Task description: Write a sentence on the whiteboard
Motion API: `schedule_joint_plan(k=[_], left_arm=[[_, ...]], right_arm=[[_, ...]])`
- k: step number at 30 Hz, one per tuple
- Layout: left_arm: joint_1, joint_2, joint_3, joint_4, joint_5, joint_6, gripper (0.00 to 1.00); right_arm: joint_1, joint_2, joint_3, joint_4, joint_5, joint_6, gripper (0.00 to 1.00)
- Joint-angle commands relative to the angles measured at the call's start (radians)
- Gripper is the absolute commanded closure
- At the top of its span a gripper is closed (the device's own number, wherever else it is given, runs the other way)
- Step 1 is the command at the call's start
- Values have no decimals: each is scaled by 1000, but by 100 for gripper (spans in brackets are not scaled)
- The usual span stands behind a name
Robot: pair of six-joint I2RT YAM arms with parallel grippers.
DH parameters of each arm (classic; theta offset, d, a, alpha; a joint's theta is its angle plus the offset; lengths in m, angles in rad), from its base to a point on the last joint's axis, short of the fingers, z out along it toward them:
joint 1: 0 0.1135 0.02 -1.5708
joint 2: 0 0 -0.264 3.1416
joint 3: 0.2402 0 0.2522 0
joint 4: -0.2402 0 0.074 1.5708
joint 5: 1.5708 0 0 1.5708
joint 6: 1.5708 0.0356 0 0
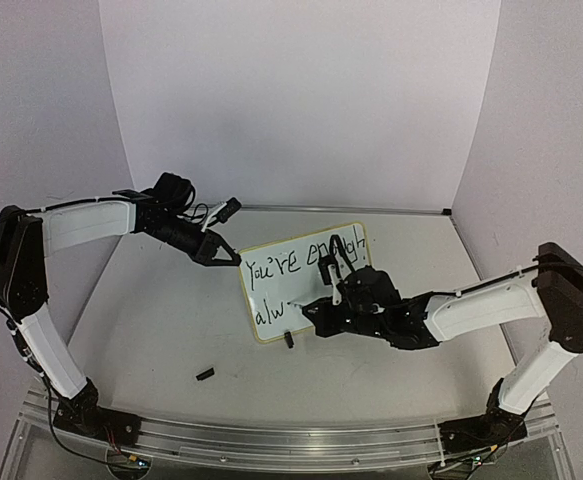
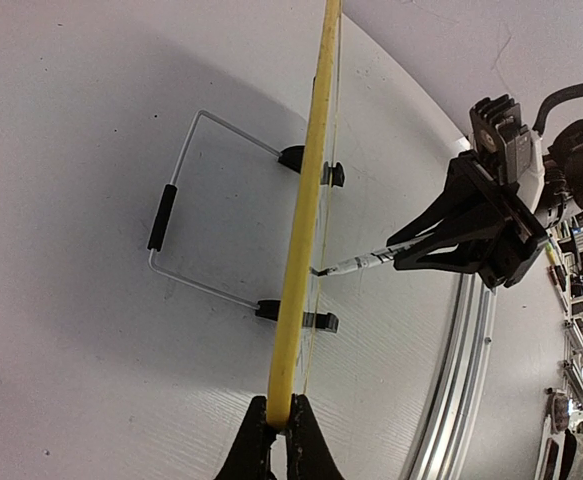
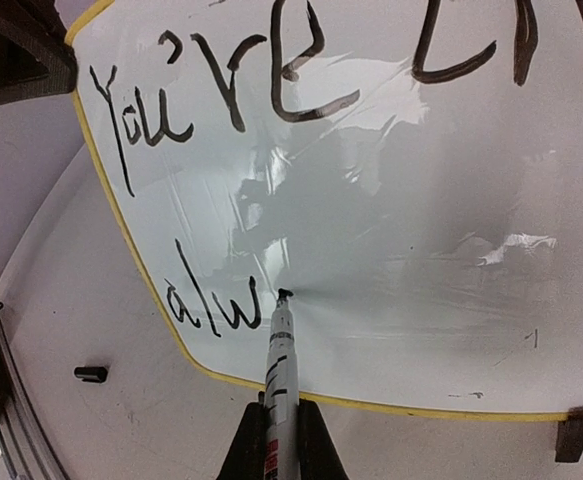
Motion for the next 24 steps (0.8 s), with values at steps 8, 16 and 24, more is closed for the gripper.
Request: schedule_joint_plan(k=[8, 16, 24], left_arm=[[-14, -6, 14, -39, -62, 64, 100], [-15, -7, 14, -40, -62, 64, 100], [-15, -7, 14, -41, -62, 64, 100]], right_arm=[[-8, 39, -1, 31, -64, 14, 100], [-7, 24, -23, 6, -49, 26, 100], [-7, -4, -11, 0, 9, 18, 100]])
